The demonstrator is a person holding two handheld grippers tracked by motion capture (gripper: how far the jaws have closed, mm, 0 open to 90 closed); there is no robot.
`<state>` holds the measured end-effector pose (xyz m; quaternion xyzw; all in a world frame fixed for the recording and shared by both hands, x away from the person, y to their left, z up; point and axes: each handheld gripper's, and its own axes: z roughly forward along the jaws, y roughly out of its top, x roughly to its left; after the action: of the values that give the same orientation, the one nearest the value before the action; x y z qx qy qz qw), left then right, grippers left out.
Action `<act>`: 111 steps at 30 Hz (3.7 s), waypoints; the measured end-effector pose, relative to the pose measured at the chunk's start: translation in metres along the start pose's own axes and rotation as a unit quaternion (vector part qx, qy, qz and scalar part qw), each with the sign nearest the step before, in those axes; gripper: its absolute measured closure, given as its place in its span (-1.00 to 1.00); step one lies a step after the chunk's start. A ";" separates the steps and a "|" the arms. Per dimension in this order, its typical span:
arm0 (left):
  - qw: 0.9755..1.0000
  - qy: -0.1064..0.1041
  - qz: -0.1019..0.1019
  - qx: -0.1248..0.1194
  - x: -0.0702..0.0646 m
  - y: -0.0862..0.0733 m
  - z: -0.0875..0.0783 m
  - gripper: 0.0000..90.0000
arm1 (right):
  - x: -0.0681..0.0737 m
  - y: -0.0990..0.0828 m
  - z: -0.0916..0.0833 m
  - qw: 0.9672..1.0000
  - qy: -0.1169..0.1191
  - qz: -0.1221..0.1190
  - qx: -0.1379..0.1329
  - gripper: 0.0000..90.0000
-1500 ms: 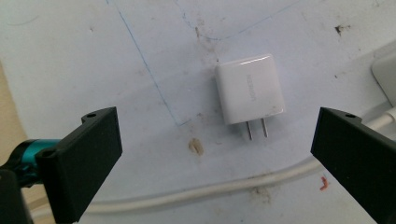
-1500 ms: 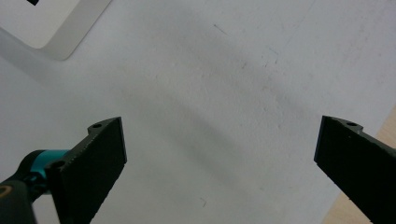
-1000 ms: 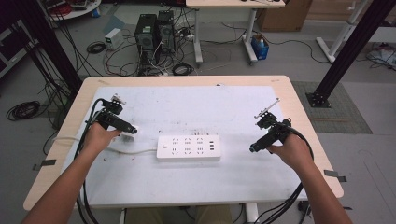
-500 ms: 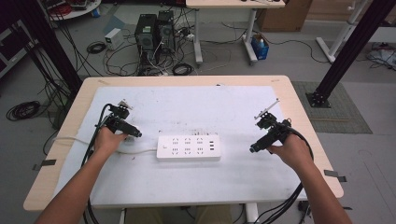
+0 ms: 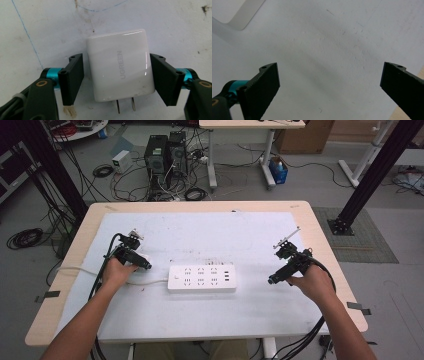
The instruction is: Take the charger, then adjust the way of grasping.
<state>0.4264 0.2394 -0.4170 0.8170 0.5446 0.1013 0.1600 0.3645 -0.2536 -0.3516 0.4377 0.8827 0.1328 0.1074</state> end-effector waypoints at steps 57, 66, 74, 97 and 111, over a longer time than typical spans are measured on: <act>0.958 -0.094 0.227 -0.146 -0.040 -0.022 -0.110 -0.05 | 0.018 0.001 -0.012 0.999 -0.022 0.011 -0.029 -0.96; 0.947 -0.105 0.263 -0.152 -0.054 -0.015 -0.114 -0.05 | 0.030 0.006 -0.015 0.999 0.004 0.021 -0.047 -0.96; 0.932 -0.118 0.304 -0.160 -0.073 -0.010 -0.110 -0.05 | 0.034 0.010 -0.017 0.995 0.056 0.051 -0.068 -0.96; 0.882 -0.178 0.395 -0.187 -0.149 -0.004 -0.097 -0.05 | 0.062 0.031 -0.011 0.946 0.268 0.117 -0.143 -0.96; 0.867 -0.203 0.408 -0.200 -0.177 0.003 -0.086 -0.05 | 0.077 0.047 0.000 0.922 0.333 0.132 -0.146 -0.96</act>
<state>0.3316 0.0884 -0.3342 0.9195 0.0860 0.0965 0.3713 0.3542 -0.1645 -0.3415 0.4604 0.7724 0.4115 -0.1487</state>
